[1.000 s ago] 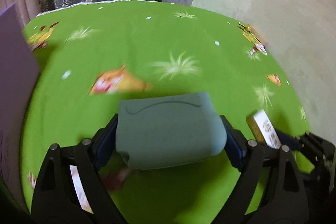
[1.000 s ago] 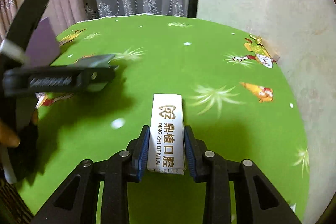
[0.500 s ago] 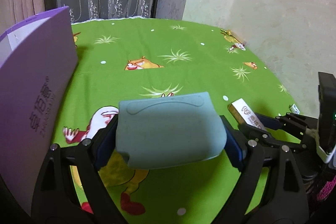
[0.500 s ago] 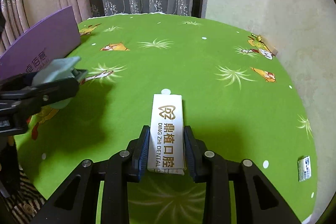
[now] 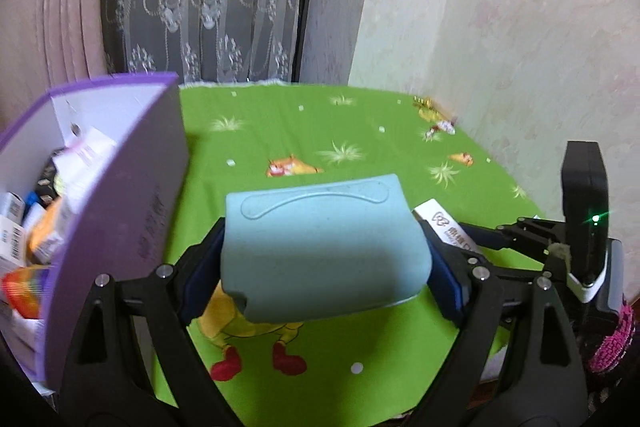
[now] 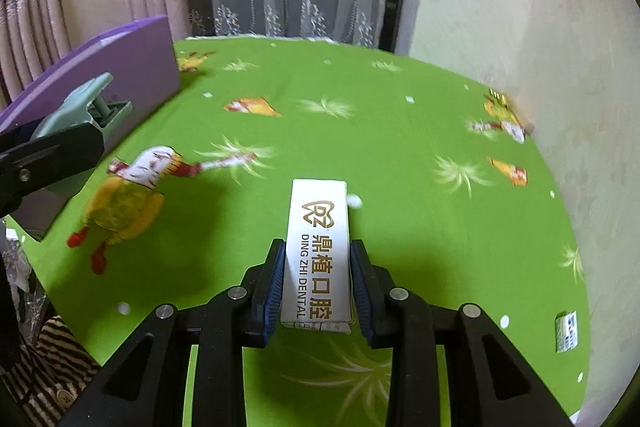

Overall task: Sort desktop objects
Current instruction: 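Carry the soap and dental card into the purple box and release both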

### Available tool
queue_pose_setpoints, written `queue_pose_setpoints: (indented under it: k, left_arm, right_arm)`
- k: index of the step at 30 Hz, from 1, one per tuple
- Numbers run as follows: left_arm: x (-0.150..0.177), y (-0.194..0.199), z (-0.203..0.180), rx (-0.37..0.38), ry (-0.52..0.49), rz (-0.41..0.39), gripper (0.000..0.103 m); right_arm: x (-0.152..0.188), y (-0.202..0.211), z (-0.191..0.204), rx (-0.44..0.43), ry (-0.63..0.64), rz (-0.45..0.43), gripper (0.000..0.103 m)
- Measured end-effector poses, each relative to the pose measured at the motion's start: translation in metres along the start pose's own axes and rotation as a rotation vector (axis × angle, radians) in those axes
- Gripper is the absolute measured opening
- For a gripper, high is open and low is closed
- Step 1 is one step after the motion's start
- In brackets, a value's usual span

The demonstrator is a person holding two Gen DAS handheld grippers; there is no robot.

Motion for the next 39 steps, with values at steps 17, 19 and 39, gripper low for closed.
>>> queue_pose_setpoints:
  k: [17,19,39]
  left_arm:
    - [-0.070,0.078,0.081,-0.174,0.022,-0.241,0.089]
    - [-0.074,0.084,0.101,-0.203,0.044,-0.256,0.089]
    - [-0.078,0.104,0.243,-0.463,0.262,-0.240,0.102]
  right_arm:
    - [-0.127,0.030,0.149,-0.178,0.215,-0.234,0.032]
    - [-0.139,0.029,0.176,-0.201,0.250,-0.248,0.032]
    - [-0.215,-0.038,0.260,-0.387,0.260,-0.273,0.061]
Point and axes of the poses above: each gripper's, at about its wrist camera, not at the fingertips, and y roughly against the way its jaws point, z to its left, x to its underside, the point moved 10 cm from there along -y, roughly the way its jaws point, and after that the axes turned 15 degrees about -z, right-handed, at the moved point
